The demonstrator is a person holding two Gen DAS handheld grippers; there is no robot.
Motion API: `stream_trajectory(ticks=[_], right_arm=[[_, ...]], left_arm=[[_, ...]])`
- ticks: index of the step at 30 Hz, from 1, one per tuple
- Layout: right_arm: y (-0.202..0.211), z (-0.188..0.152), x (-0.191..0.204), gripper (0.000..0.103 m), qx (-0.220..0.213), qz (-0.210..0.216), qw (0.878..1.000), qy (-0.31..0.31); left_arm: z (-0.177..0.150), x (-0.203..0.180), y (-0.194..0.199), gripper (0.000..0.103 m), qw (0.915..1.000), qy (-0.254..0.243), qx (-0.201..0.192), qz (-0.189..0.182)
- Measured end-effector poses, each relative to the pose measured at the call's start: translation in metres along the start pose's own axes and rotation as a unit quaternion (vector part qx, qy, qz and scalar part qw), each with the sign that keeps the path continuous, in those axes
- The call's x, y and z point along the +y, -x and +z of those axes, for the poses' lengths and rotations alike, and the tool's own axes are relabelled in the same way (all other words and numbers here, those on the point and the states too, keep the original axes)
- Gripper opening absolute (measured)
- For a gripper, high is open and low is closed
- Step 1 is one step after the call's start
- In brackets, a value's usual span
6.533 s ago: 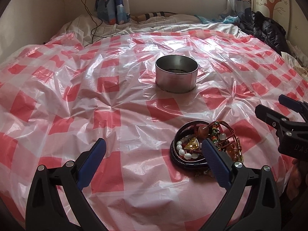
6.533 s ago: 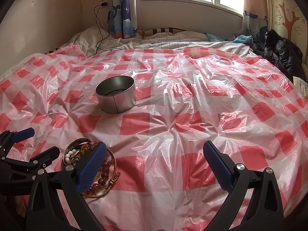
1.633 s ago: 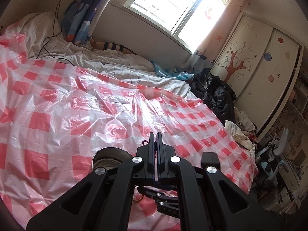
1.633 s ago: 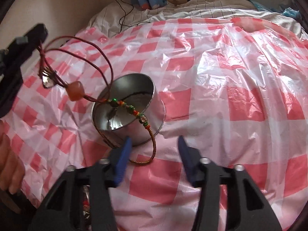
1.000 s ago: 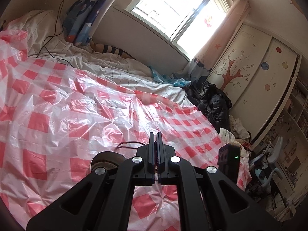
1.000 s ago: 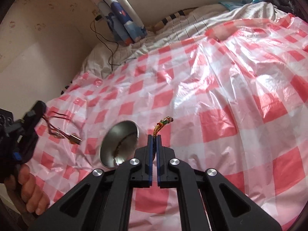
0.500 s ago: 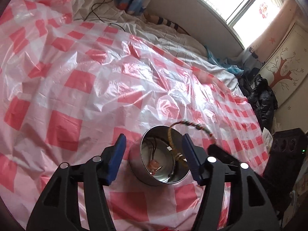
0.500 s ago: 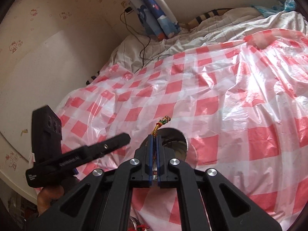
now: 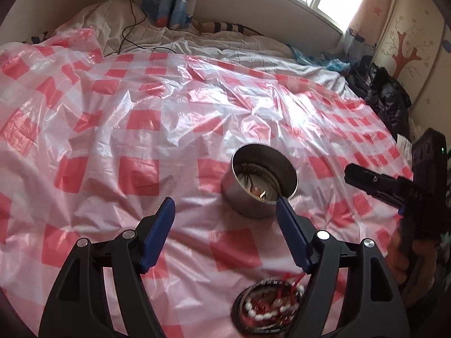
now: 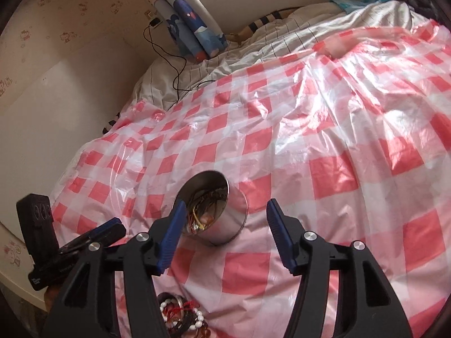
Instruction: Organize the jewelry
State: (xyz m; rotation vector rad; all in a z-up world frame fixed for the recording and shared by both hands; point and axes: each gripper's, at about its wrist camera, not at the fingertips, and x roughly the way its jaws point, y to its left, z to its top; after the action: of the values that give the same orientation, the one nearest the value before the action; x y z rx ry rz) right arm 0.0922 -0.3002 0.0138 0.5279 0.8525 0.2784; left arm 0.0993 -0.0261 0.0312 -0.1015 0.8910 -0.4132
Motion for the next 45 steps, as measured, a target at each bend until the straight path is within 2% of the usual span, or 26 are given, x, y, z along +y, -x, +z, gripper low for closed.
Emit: stream_trajectory(ticks=[4,8,11,14,19,21,22,24,25,28,32,39,45], right_arm=[[-0.002,-0.037,-0.001,0.058,0.053,0.035,0.998,-0.022],[-0.012,-0.069,0.020,0.058,0.097,0.088,0.991,-0.008],[-0.023,-0.086,0.039,0.058,0.119,0.098,0.988,0.018],[-0.033,-0.095,0.047,0.058,0.127,0.086,0.988,0.028],[-0.048,-0.097,0.054,0.058,0.115,0.054,0.991,0.039],[-0.050,-0.096,0.054,0.050,0.103,0.039,0.993,0.044],[-0.050,-0.096,0.052,0.039,0.100,0.039,0.993,0.040],[-0.049,-0.094,0.048,0.026,0.094,0.045,0.994,0.032],[-0.048,-0.093,0.046,0.015,0.094,0.052,0.994,0.027],[-0.043,-0.090,0.041,0.007,0.084,0.076,0.994,0.011],[-0.031,-0.084,0.036,0.005,0.063,0.109,0.992,-0.009],[-0.017,-0.075,0.028,0.005,0.044,0.136,0.989,-0.037],[0.001,-0.068,0.026,0.005,0.011,0.171,0.984,-0.045]], left_arm=[[-0.022,0.002,0.001,0.070,0.9990,-0.030,0.031,-0.005],[-0.031,0.006,0.006,0.072,0.9987,-0.035,0.036,0.009],[-0.032,0.012,0.011,0.076,0.9986,-0.032,0.030,0.028],[-0.031,0.017,0.015,0.078,0.9987,-0.024,0.029,0.034],[-0.034,0.019,0.018,0.081,0.9985,-0.023,0.030,0.040],[-0.036,0.019,0.019,0.081,0.9982,-0.028,0.031,0.043],[-0.036,0.018,0.019,0.081,0.9982,-0.030,0.031,0.042],[-0.037,0.017,0.019,0.081,0.9982,-0.031,0.032,0.040],[-0.037,0.017,0.018,0.081,0.9981,-0.031,0.034,0.040],[-0.037,0.016,0.016,0.081,0.9981,-0.031,0.038,0.037],[-0.039,0.012,0.008,0.081,0.9978,-0.034,0.054,0.017],[-0.045,-0.004,-0.007,0.082,0.9951,-0.062,0.077,-0.003],[-0.054,-0.016,-0.026,0.083,0.9910,-0.078,0.107,-0.018]])
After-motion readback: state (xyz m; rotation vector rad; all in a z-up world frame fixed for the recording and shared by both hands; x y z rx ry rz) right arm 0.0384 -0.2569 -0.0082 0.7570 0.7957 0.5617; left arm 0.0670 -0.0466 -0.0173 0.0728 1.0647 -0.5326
